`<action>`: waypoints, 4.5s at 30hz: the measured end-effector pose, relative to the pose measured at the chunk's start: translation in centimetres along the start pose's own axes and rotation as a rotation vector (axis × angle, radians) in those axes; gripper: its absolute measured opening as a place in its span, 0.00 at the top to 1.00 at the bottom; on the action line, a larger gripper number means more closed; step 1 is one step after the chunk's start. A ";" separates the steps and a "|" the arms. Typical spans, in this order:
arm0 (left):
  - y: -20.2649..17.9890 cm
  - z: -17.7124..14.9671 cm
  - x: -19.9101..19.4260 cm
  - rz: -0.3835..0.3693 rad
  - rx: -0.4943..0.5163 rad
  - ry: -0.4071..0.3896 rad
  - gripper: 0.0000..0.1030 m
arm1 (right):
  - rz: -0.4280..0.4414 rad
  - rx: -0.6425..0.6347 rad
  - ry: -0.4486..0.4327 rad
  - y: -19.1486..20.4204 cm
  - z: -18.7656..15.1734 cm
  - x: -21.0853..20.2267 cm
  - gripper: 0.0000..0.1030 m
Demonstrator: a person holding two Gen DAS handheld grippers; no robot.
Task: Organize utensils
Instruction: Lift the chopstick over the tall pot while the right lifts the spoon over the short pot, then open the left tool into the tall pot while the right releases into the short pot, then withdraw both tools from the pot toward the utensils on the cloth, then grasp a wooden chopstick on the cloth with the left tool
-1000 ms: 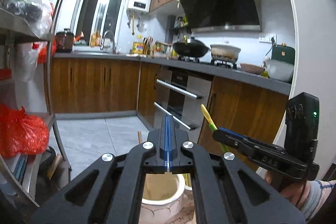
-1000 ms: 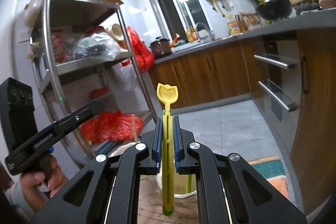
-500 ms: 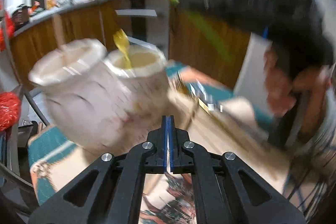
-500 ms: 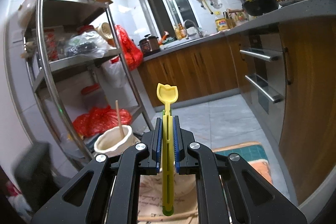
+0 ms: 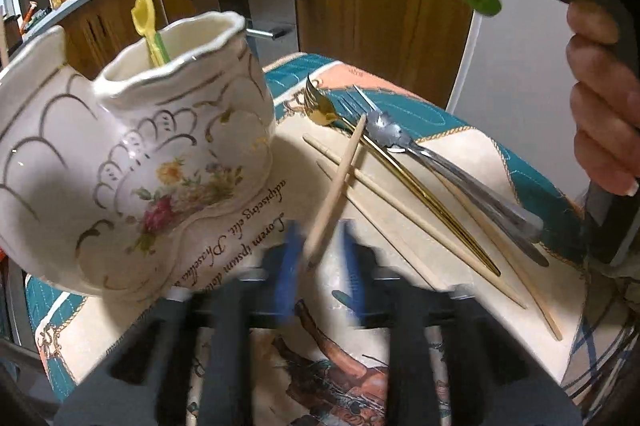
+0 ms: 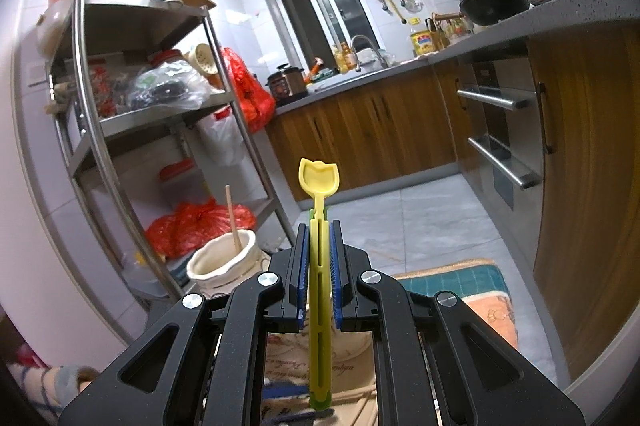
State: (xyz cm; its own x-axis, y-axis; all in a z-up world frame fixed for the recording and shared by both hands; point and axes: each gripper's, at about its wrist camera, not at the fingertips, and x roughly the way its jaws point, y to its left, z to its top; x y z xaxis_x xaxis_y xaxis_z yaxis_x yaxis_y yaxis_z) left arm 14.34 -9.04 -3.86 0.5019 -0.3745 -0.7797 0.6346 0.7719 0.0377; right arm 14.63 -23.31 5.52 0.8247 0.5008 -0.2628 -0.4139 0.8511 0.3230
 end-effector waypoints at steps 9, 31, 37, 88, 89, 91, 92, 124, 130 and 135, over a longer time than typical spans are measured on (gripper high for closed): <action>0.7 -1.0 -6.4 -0.010 -0.027 -0.200 0.95 | -0.013 -0.001 -0.016 0.0 0.2 -0.5 0.90; 10.3 4.1 -19.0 0.131 -0.325 -0.645 0.96 | 0.081 0.105 -0.072 1.0 1.9 5.4 0.90; 10.8 5.1 -17.3 0.229 -0.299 -0.604 0.96 | 0.045 0.130 -0.098 0.7 1.4 7.7 0.90; 4.9 -2.5 -18.4 0.262 -0.373 -0.531 0.06 | -0.089 -0.048 -0.030 3.0 0.5 -5.2 0.05; 4.6 -2.7 -18.7 0.272 -0.373 -0.542 0.05 | -0.101 -0.047 -0.034 2.8 0.4 -5.7 0.05; 4.2 -3.0 -18.9 0.285 -0.370 -0.548 0.05 | -0.134 -0.044 -0.040 2.0 0.2 -6.8 0.05; 4.1 -3.1 -18.9 0.288 -0.370 -0.548 0.05 | -0.150 -0.045 -0.043 1.7 -0.1 -7.3 0.05; -4.5 -4.2 -8.2 0.141 -0.334 -0.243 0.06 | -0.319 -0.011 0.169 -5.8 -6.7 -6.3 0.05; -6.3 -4.0 -6.1 0.137 -0.284 -0.156 0.16 | -0.320 -0.001 0.184 -6.0 -7.1 -6.1 0.05; -6.6 -4.1 -5.2 0.137 -0.280 -0.107 0.36 | -0.318 -0.010 0.192 -5.9 -7.3 -6.1 0.05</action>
State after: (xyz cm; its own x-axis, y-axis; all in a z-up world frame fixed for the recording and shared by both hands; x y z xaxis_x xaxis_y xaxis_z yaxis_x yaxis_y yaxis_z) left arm 5.15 -10.06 -2.64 0.6399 -0.2978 -0.7084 0.3779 0.9246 -0.0474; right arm 9.26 -30.24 -1.42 0.8260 0.2306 -0.5143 -0.1533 0.9700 0.1887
